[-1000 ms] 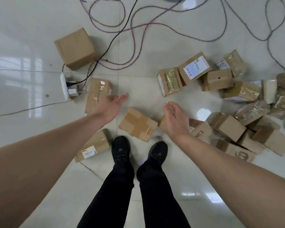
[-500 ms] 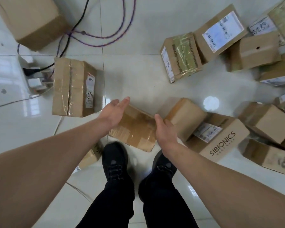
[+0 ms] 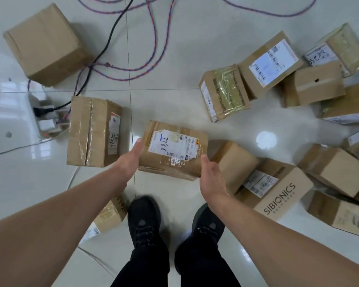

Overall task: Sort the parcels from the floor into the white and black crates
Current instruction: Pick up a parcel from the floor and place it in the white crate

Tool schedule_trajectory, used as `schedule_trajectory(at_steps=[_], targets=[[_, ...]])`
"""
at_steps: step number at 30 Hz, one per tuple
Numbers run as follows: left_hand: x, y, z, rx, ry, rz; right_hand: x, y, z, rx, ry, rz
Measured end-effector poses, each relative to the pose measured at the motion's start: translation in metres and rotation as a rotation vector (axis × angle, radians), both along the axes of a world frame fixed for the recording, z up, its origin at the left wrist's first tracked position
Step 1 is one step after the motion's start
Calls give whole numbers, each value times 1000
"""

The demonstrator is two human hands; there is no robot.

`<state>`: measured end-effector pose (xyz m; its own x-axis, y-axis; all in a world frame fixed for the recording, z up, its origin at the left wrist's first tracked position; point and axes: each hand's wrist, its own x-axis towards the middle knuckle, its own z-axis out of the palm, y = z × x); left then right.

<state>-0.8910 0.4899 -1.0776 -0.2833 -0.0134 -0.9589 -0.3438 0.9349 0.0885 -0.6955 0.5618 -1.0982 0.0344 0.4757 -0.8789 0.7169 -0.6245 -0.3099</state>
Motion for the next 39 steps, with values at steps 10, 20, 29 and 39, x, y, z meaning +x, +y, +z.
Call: schedule_trajectory(at_steps=[10, 20, 29, 39], targets=[[10, 5, -14, 127, 80, -41, -14, 3, -5, -19, 147, -44], [0, 33, 122, 249, 84, -64, -16, 37, 135, 117, 173, -42], [26, 86, 340, 392, 75, -177, 25, 66, 346, 252, 192, -313], [93, 112, 520, 636, 17, -524, 110, 31, 537, 473, 105, -565]])
